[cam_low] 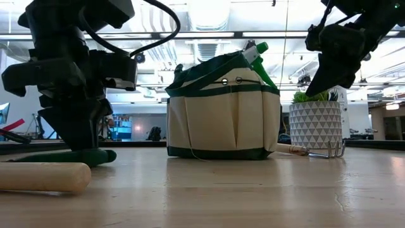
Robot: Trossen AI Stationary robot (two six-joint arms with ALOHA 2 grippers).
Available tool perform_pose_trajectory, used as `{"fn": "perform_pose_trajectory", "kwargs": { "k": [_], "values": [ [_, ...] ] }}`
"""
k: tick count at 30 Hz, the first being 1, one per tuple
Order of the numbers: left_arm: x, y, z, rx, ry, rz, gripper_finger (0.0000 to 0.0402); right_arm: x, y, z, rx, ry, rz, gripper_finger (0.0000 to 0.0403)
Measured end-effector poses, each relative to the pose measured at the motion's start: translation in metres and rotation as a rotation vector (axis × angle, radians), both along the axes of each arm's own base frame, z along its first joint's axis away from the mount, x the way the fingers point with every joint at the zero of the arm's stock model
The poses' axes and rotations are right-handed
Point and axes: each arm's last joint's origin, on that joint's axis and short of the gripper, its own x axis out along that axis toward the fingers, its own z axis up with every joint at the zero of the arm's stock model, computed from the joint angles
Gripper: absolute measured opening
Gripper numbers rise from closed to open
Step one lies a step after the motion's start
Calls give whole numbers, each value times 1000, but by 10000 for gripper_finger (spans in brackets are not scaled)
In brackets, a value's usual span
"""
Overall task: Pick & Place Garden tools in Gardening bag
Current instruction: Put the green fruit pruner into the light brown gardening bag
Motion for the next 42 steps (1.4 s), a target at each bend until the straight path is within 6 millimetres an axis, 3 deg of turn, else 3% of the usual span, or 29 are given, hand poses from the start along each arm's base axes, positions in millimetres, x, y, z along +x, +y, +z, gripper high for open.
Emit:
{"fn": "perform_pose_trajectory", "kwargs": {
  "k": [15, 22, 29, 36, 42],
  "values": [
    [-1, 0, 0, 17, 4, -55, 27, 0, 0, 0, -2, 1, 2, 9],
    [-7, 4, 20, 67, -65, -147, 27, 0, 0, 0, -2, 2, 2, 8],
    [-16, 9, 65, 118, -279, -178, 27, 0, 0, 0, -3, 7, 2, 8],
    [-26, 14, 112, 214, -690, -274, 27, 0, 0, 0, -4, 7, 2, 8],
    [-48, 27, 125, 259, -1072, -270, 27, -1, -1, -1, -28, 9, -8, 8]
  ]
}}
